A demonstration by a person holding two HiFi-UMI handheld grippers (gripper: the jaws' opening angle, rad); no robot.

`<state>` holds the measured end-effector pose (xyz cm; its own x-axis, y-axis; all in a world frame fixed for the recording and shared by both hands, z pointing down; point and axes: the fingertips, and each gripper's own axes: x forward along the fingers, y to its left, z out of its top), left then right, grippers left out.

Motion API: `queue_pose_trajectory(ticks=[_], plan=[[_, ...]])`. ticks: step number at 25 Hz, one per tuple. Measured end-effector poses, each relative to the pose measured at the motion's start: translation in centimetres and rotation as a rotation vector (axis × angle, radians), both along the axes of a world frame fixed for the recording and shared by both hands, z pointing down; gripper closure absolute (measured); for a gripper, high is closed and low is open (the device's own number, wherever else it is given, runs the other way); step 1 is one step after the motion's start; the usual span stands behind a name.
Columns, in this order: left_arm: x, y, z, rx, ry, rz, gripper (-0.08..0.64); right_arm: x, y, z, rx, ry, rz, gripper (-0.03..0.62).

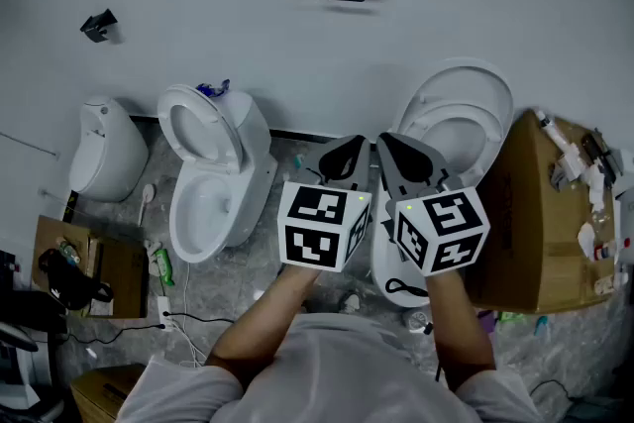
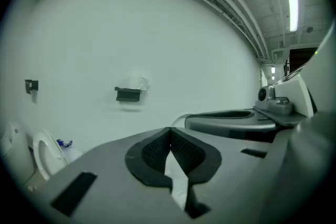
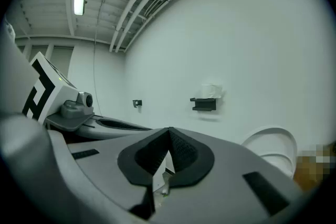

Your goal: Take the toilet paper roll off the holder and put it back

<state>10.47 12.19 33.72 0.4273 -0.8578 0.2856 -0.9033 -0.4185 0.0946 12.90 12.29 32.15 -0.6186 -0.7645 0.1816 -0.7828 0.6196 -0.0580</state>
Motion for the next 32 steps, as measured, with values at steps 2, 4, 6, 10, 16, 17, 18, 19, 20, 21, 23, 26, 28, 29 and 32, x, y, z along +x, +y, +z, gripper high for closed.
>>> queue_pose_trajectory(ticks=[2, 4, 6, 10, 16, 17, 18, 19, 20, 21, 23, 26, 28, 29, 32], plan=[[0.3, 0.2, -0.2, 0.008, 0.004, -0.003, 0.557, 0.3, 0.2, -0.1, 0.000, -0.002, -0.003, 0.591], [0.6, 0.3, -0.3, 0.015, 0.003, -0.007, 0.557, 0.5, 0.4, 0.0, 0.003, -0.005, -0.004, 0.591], [0.7, 0.4, -0.4, 0.018, 0.003, -0.011, 0.557, 0.8, 0.5, -0.1, 0.008, -0.011, -0.004, 0.591], [1.0, 0.6, -0.4, 0.016, 0.011, -0.012, 0.557, 1.0, 0.7, 0.0, 0.005, -0.018, -0.005, 0.591], [1.8, -0.1, -0.6, 0.019, 0.017, -0.001, 0.555, 1.8, 0.1, -0.1, 0.002, -0.012, 0.010, 0.591], [1.8, -0.3, -0.6, 0.019, 0.017, 0.001, 0.557, 1.9, -0.1, 0.0, 0.001, -0.012, 0.013, 0.591], [1.9, -0.4, -0.5, 0.018, 0.018, 0.001, 0.555, 2.0, -0.2, 0.1, 0.000, -0.013, 0.016, 0.591], [1.9, -0.6, -0.4, 0.017, 0.018, 0.001, 0.557, 2.0, -0.4, 0.1, -0.001, -0.013, 0.017, 0.591], [1.8, -0.8, -0.3, 0.016, 0.020, 0.001, 0.557, 2.0, -0.6, 0.2, -0.001, -0.013, 0.018, 0.591], [1.7, -1.0, -0.2, 0.014, 0.021, 0.000, 0.557, 1.9, -0.9, 0.2, -0.002, -0.012, 0.017, 0.591], [1.5, -1.6, -0.1, 0.012, 0.025, 0.000, 0.557, 1.6, -1.3, 0.3, -0.005, -0.011, 0.015, 0.591], [0.9, -2.6, -0.1, 0.013, 0.031, -0.001, 0.557, 1.0, -2.3, 0.5, -0.009, -0.008, 0.011, 0.591], [0.4, -3.5, 0.0, 0.010, 0.037, -0.002, 0.555, 0.5, -3.2, 0.6, -0.010, -0.004, 0.011, 0.591], [0.1, -4.0, 0.1, 0.008, 0.040, -0.003, 0.555, 0.2, -3.7, 0.7, -0.011, -0.002, 0.012, 0.591], [-0.8, -5.6, 0.3, 0.005, 0.046, -0.003, 0.557, -0.6, -5.3, 1.1, -0.016, 0.005, 0.015, 0.591]])
